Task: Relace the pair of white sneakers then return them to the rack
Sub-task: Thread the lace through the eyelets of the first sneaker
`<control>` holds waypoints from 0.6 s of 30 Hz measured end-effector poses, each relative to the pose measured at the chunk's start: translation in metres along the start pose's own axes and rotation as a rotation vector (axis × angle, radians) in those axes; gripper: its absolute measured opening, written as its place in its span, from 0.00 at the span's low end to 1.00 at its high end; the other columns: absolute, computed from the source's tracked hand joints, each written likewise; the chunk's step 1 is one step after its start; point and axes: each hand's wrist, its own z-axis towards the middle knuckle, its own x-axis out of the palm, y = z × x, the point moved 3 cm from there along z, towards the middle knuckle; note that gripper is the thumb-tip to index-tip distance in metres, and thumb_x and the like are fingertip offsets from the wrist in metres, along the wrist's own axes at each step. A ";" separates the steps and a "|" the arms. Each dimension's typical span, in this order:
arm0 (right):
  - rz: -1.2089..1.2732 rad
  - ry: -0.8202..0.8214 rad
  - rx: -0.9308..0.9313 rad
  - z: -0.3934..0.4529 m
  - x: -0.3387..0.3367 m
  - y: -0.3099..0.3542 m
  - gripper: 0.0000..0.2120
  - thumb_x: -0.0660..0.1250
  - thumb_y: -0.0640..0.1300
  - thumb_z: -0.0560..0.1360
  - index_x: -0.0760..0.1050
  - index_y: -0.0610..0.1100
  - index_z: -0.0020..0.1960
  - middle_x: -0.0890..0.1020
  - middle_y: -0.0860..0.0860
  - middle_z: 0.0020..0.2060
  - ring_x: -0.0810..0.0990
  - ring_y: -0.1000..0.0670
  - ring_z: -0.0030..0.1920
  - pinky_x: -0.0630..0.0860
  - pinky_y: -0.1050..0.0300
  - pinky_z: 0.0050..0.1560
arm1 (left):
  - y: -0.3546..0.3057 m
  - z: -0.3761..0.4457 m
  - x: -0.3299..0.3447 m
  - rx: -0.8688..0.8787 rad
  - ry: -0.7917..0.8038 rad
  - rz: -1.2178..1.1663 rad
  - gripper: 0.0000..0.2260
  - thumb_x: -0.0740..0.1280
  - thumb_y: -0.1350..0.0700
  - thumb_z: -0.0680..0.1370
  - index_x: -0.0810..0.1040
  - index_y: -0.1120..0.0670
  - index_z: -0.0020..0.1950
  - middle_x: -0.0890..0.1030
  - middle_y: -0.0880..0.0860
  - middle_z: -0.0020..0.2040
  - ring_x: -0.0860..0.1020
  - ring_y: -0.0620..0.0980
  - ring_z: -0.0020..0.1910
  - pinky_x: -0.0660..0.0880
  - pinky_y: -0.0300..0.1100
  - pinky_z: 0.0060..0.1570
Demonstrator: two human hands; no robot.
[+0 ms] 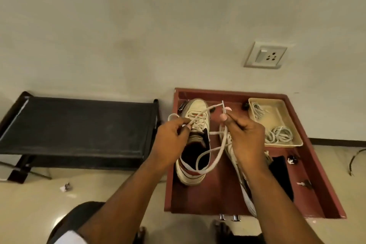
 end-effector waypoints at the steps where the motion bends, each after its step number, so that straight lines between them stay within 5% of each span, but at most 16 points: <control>1: -0.008 0.051 -0.041 -0.002 0.000 -0.006 0.14 0.71 0.35 0.73 0.82 0.54 0.47 0.85 0.61 0.44 0.81 0.64 0.48 0.74 0.72 0.49 | 0.000 0.003 0.001 0.068 0.019 0.108 0.11 0.65 0.57 0.81 0.82 0.54 0.61 0.84 0.51 0.51 0.82 0.44 0.47 0.79 0.41 0.50; 4: 0.012 0.242 -0.050 0.001 0.008 -0.020 0.12 0.72 0.36 0.72 0.82 0.47 0.53 0.78 0.55 0.62 0.78 0.62 0.59 0.76 0.68 0.53 | -0.002 0.013 0.000 0.215 0.031 0.359 0.12 0.64 0.51 0.80 0.82 0.50 0.61 0.85 0.51 0.52 0.82 0.50 0.49 0.76 0.53 0.58; 7: -0.012 0.361 -0.057 0.009 0.017 -0.027 0.11 0.71 0.41 0.72 0.83 0.42 0.54 0.77 0.45 0.65 0.74 0.62 0.65 0.74 0.70 0.54 | -0.001 0.018 -0.001 0.276 0.047 0.396 0.15 0.61 0.46 0.78 0.83 0.47 0.58 0.85 0.49 0.48 0.82 0.49 0.46 0.74 0.58 0.55; 14: -0.009 0.241 0.076 0.011 0.018 -0.038 0.10 0.73 0.39 0.73 0.83 0.49 0.52 0.86 0.58 0.41 0.84 0.58 0.46 0.77 0.67 0.48 | -0.005 0.007 0.001 0.405 -0.053 0.428 0.08 0.71 0.55 0.77 0.85 0.48 0.54 0.86 0.47 0.44 0.70 0.34 0.37 0.62 0.49 0.47; 18: -0.081 0.119 0.128 0.011 0.012 -0.040 0.09 0.75 0.42 0.72 0.81 0.54 0.49 0.85 0.54 0.36 0.84 0.55 0.41 0.80 0.61 0.44 | -0.011 0.004 0.003 0.522 -0.051 0.581 0.07 0.71 0.60 0.73 0.83 0.49 0.47 0.83 0.47 0.38 0.78 0.49 0.35 0.57 0.46 0.45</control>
